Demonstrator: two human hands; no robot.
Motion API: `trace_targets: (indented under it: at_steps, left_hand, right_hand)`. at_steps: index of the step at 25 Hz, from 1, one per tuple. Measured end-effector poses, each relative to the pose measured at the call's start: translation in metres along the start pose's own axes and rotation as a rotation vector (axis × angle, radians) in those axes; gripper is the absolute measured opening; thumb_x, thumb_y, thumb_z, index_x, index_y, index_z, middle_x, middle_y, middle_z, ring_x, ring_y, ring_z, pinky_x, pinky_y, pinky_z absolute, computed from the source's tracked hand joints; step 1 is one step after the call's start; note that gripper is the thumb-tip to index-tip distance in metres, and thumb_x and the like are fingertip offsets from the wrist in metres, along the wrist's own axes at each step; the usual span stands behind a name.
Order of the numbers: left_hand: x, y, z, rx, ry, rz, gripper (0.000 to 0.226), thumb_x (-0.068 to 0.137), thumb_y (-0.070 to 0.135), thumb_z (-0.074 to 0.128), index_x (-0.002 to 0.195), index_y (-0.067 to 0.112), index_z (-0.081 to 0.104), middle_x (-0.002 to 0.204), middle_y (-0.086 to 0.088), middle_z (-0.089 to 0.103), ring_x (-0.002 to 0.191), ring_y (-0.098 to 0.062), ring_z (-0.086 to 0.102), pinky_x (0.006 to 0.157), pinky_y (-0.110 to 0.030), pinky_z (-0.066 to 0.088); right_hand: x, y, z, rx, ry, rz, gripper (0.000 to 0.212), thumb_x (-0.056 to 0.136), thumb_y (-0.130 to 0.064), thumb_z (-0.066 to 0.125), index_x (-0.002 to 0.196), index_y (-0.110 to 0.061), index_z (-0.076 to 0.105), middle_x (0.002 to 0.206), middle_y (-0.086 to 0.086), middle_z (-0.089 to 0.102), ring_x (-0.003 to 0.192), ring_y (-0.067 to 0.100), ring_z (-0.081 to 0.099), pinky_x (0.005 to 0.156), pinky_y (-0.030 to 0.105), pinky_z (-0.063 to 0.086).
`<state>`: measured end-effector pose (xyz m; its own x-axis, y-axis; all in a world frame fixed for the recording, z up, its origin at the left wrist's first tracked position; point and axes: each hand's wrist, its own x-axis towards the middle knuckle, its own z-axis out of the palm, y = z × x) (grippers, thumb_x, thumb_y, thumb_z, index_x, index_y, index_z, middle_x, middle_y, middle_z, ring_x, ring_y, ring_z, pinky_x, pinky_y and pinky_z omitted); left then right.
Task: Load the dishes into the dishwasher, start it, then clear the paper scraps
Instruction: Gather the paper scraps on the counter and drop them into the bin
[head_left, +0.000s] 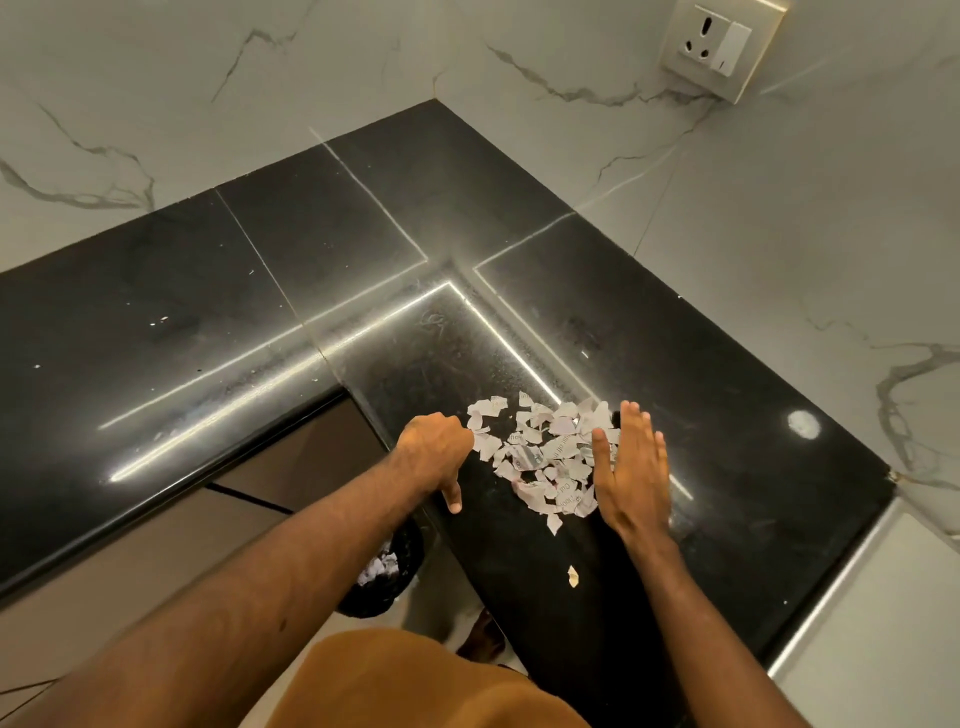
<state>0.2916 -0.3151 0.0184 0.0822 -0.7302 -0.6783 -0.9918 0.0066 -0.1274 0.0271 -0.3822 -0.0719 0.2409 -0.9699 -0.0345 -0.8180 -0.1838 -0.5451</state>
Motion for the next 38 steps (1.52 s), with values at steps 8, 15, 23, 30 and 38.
trace_targets:
  at_steps: [8,15,23,30,38]
  left_hand:
    - [0.002,0.000,-0.002,0.029,0.016,0.028,0.078,0.066,0.067,0.085,0.117,0.011,0.064,0.102,-0.003,0.065,0.098,-0.024,0.069,0.080,-0.041,0.060]
    - [-0.001,-0.002,0.001,0.006,0.042,0.011,0.074,0.065,0.068,0.085,0.109,0.012,0.064,0.090,0.000,0.056,0.090,-0.020,0.065,0.081,-0.040,0.060]
    - [-0.002,0.000,0.005,0.029,0.058,-0.029,0.075,0.069,0.067,0.083,0.117,0.012,0.064,0.110,-0.005,0.069,0.100,-0.024,0.069,0.081,-0.039,0.059]
    - [0.000,-0.004,0.016,0.005,0.088,-0.047,0.079,0.063,0.073,0.083,0.114,0.014,0.065,0.112,-0.004,0.067,0.096,-0.024,0.068,0.082,-0.040,0.061]
    - [-0.008,-0.001,0.021,-0.076,0.118,-0.089,0.089,0.068,0.067,0.084,0.131,0.009,0.060,0.127,-0.009,0.060,0.113,-0.028,0.061,0.086,-0.041,0.057]
  right_hand:
    - [-0.004,-0.022,0.000,0.074,-0.387,-0.295,0.060,0.108,-0.064,0.018,0.164,-0.042,0.014,0.170,-0.018,0.010,0.156,-0.004,0.001,0.131,0.046,0.012]
    - [0.034,-0.058,0.005,0.181,-0.414,-0.301,0.061,0.108,-0.065,0.024,0.164,-0.040,0.019,0.172,-0.011,0.020,0.158,0.007,0.016,0.128,0.047,0.023]
    - [0.047,-0.075,0.032,-0.084,-0.596,-0.661,0.056,0.113,-0.054,0.019,0.166,-0.034,0.019,0.173,-0.015,0.010,0.157,-0.004,-0.003,0.132,0.038,0.005]
    - [0.033,-0.073,0.011,0.138,-0.592,-0.498,0.047,0.114,-0.051,0.028,0.155,-0.037,0.044,0.162,-0.020,0.039,0.151,-0.010,0.024,0.128,0.032,0.021]
    - [0.026,-0.087,0.013,-0.005,-0.721,-0.637,0.051,0.113,-0.052,0.021,0.149,-0.037,0.055,0.161,-0.021,0.041,0.151,-0.009,0.023,0.124,0.026,0.023]
